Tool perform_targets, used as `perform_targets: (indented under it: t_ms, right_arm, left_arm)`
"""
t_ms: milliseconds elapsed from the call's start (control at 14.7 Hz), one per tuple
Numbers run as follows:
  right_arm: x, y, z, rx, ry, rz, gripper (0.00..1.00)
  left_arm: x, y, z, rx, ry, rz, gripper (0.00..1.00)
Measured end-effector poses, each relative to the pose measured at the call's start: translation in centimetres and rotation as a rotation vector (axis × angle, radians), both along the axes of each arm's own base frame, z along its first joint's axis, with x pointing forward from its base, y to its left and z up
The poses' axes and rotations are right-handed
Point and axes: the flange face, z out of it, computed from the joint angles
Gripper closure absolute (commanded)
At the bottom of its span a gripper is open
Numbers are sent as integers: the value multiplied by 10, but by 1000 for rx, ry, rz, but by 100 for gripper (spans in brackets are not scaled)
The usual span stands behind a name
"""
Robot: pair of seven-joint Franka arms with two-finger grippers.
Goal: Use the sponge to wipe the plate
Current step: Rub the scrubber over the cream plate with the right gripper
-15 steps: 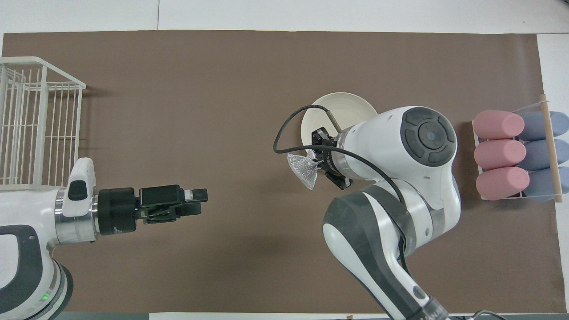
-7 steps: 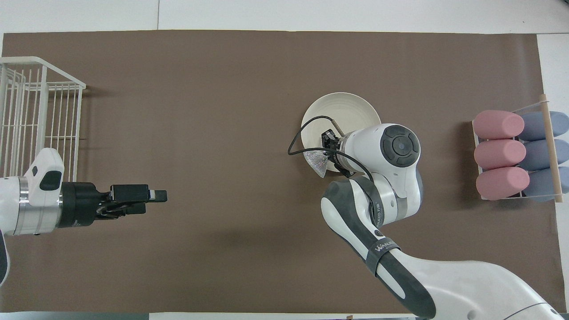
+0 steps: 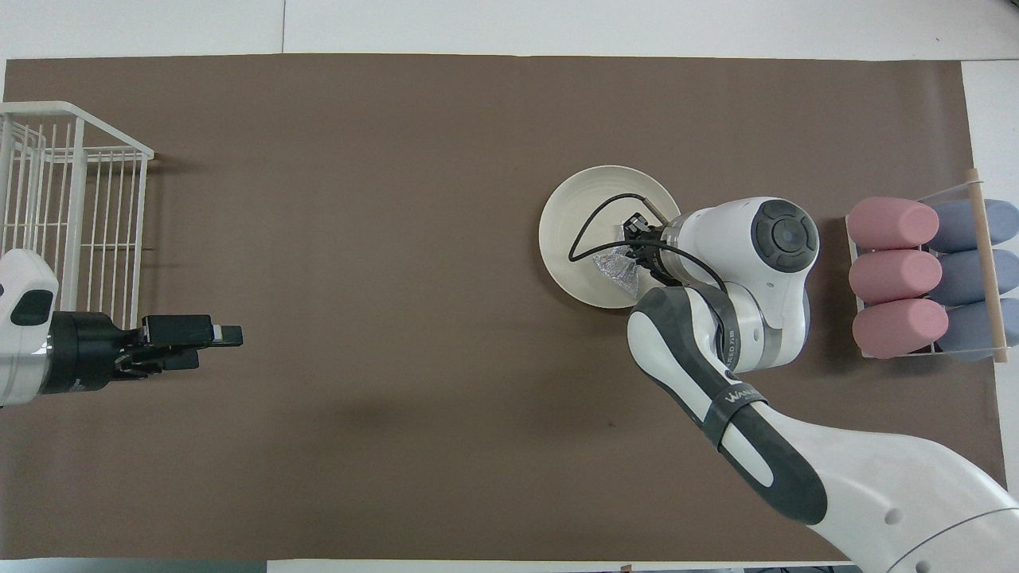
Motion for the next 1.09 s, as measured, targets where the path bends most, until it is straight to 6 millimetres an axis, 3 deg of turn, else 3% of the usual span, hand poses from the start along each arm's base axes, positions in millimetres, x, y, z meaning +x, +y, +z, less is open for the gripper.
perform_targets:
  t_ms: [272, 544, 612, 885, 1089]
  right_arm:
    - [-4, 14, 0, 11, 6, 4, 100]
    - [-25, 70, -1, 43, 31, -20, 100]
    - [-27, 74, -1, 44, 32, -21, 100]
    - [-20, 59, -1, 39, 24, -11, 100]
    - [-4, 13, -3, 16, -10, 86, 100]
  left_arm:
    - [16, 10, 8, 52, 3, -16, 0]
    - [19, 10, 6, 104, 8, -40, 0]
    - [19, 10, 6, 106, 7, -41, 0]
    - [19, 12, 7, 107, 6, -38, 0]
    - [19, 13, 7, 110, 10, -32, 0]
